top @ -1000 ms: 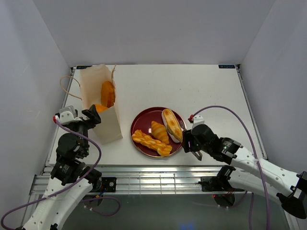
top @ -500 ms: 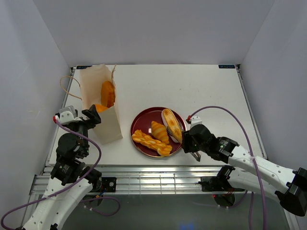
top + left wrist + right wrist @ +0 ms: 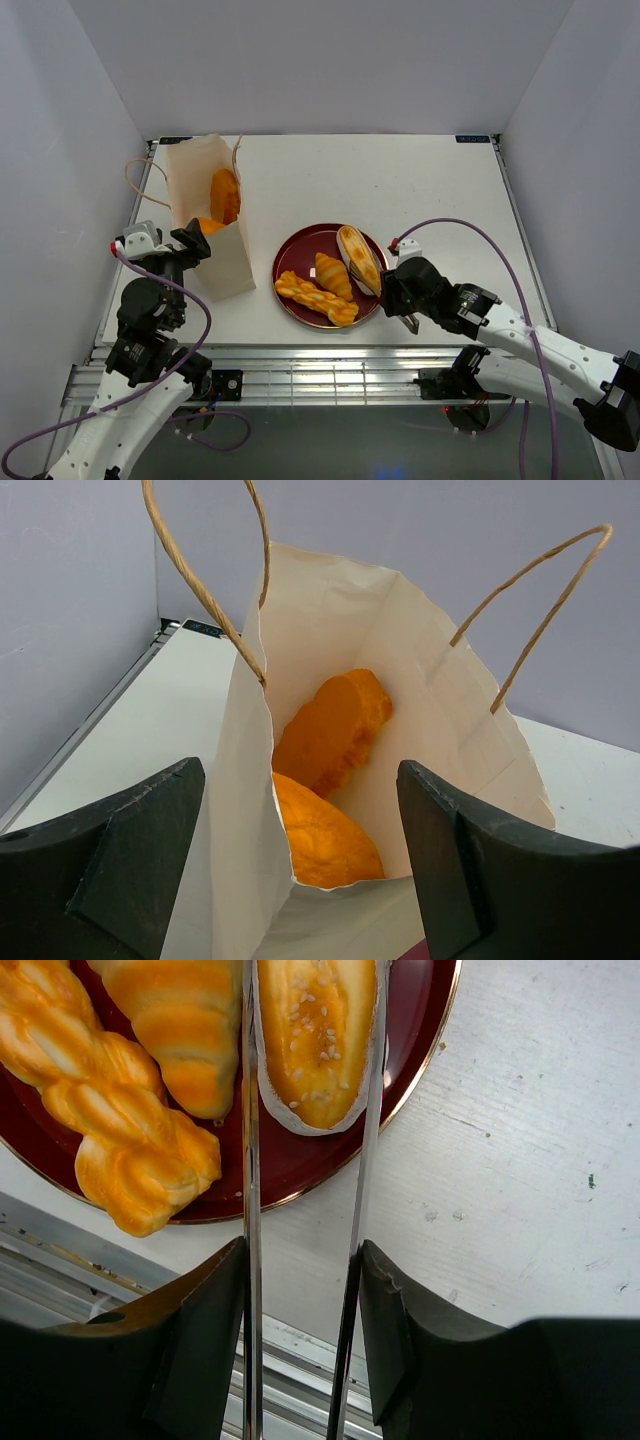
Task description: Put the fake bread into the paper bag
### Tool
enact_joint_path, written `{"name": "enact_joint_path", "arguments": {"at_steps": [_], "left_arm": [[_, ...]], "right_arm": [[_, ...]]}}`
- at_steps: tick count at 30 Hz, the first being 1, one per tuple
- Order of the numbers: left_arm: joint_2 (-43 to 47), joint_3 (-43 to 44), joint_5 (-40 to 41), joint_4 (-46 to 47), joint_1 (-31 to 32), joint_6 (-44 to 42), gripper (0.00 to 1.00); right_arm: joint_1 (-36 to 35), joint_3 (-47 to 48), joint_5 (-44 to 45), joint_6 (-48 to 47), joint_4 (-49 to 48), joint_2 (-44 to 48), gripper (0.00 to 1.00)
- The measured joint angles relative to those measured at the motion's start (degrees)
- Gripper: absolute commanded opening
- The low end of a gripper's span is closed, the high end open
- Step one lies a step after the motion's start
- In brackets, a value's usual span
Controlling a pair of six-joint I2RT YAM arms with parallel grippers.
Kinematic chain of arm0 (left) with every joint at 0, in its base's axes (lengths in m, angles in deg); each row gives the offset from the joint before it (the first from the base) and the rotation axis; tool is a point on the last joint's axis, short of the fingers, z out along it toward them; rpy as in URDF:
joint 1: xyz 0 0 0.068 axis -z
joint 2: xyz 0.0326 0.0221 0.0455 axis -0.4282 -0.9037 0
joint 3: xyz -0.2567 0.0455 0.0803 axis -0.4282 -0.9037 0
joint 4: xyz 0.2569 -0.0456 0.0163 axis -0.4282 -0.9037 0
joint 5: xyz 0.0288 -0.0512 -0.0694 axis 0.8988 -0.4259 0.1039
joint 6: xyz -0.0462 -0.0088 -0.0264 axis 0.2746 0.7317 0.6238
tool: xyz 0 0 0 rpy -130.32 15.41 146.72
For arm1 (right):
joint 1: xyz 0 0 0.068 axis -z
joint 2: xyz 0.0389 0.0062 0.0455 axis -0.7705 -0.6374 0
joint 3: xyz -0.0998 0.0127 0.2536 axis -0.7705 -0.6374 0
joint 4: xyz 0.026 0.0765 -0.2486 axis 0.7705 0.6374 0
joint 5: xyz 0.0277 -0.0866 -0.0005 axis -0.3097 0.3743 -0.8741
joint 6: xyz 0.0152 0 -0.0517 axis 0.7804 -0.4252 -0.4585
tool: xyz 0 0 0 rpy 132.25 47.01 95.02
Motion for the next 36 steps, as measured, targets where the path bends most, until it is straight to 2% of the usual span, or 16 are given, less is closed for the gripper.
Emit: {"name": "enact_joint_path", "arguments": {"at_steps": [11,20,27,36], "left_arm": [[0.0,0.0,0.0,0.0,0.0,0.0,0.88],[0.0,0.0,0.0,0.0,0.2,0.2,0.88],[0.3,0.0,0.0,0.0,0.2,0.2,0.88],[0.3,0.0,0.0,0.0,0.3,0.2,0.88]], "right_arm": [[0.0,6.1,3.0,-1.9,1.8,1.7,0.25],[0.0,11.1,0.5,-6.3,-0.8,5.0,0.27],[0.0,22.3,-4.6,-10.2,-5.5,-0.5,0.27],[0.0,41.3,-15.4,-13.5,-13.0,-13.8,0.28]]}}
